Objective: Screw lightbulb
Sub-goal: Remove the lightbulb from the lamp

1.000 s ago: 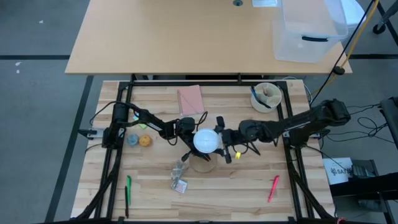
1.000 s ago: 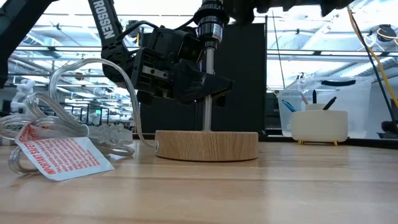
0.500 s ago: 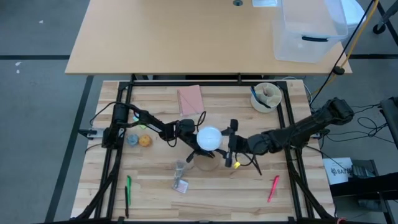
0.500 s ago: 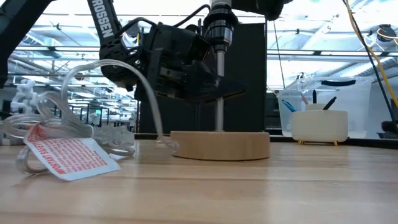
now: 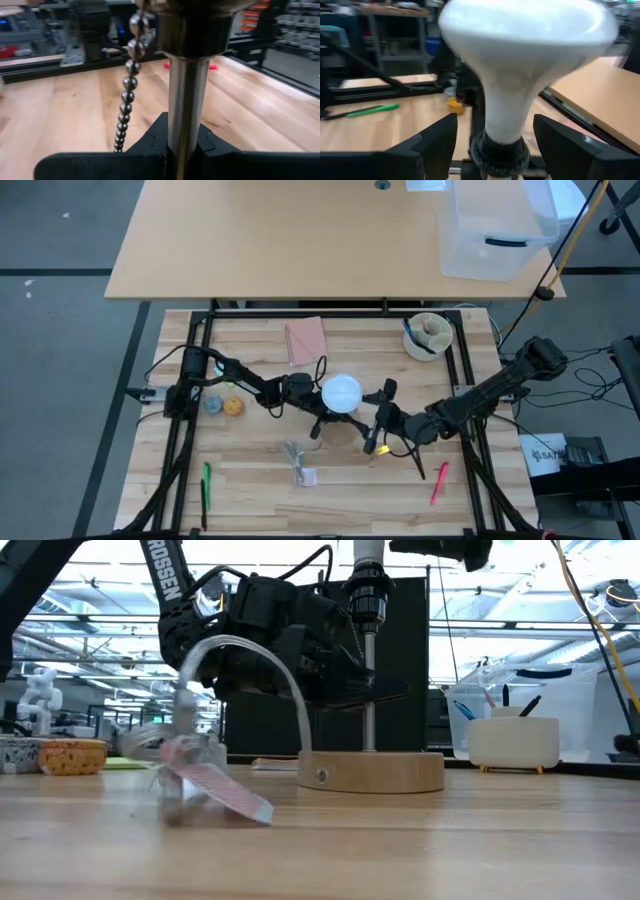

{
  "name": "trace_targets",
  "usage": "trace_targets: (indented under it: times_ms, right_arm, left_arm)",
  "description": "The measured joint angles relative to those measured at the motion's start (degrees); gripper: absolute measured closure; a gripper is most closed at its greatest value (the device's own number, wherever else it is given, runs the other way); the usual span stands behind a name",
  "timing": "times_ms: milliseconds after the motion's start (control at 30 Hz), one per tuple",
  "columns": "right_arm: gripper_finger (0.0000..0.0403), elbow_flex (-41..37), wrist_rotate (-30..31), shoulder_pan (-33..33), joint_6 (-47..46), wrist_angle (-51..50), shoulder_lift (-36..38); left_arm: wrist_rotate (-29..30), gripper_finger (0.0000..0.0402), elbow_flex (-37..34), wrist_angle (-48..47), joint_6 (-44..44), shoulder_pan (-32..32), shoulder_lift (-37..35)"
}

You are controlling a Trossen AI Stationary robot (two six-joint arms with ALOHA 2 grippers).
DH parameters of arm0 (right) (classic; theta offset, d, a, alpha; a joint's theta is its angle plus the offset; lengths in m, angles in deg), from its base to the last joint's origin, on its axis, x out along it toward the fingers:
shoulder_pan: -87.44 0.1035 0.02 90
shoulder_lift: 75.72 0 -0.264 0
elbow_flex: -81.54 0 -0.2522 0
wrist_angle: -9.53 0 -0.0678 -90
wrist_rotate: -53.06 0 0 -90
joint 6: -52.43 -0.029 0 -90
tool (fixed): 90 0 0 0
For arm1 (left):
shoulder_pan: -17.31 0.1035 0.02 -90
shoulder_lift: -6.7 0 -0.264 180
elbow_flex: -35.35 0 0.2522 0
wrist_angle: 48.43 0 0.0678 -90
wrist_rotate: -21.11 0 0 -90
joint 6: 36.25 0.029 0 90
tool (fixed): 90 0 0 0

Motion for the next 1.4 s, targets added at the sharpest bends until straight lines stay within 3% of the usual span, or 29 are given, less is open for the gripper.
trace_targets:
  times_ms: [267,600,833,1133,1267,1400]
  right_arm:
    - [0.0147,0.00,21.62,5.19,-5.62,0.12,-5.81]
    - [0.0147,0.00,39.50,14.47,-18.42,-0.70,-13.54]
    - [0.0147,-0.02,39.90,11.70,-24.04,1.83,-17.98]
    - [0.0147,-0.02,39.62,8.06,-16.21,5.37,-17.11]
    - [0.0147,-0.02,32.99,4.87,-11.63,7.40,-15.94]
    - [0.0147,-0.02,27.08,2.04,-0.41,16.20,-15.94]
  left_arm:
    - [5.76,0.0378,0.02,0.48,-0.59,-0.10,0.00]
    - [6.73,0.0378,0.00,0.61,-0.17,-0.22,-0.02]
    - [10.07,0.0378,0.00,0.90,0.05,-0.06,-0.07]
    - [13.31,0.0378,0.02,1.05,0.53,0.11,-0.15]
    - [13.23,0.0378,0.02,0.96,0.29,0.24,-0.15]
    - [13.18,0.0378,0.02,0.91,0.02,0.23,-0.15]
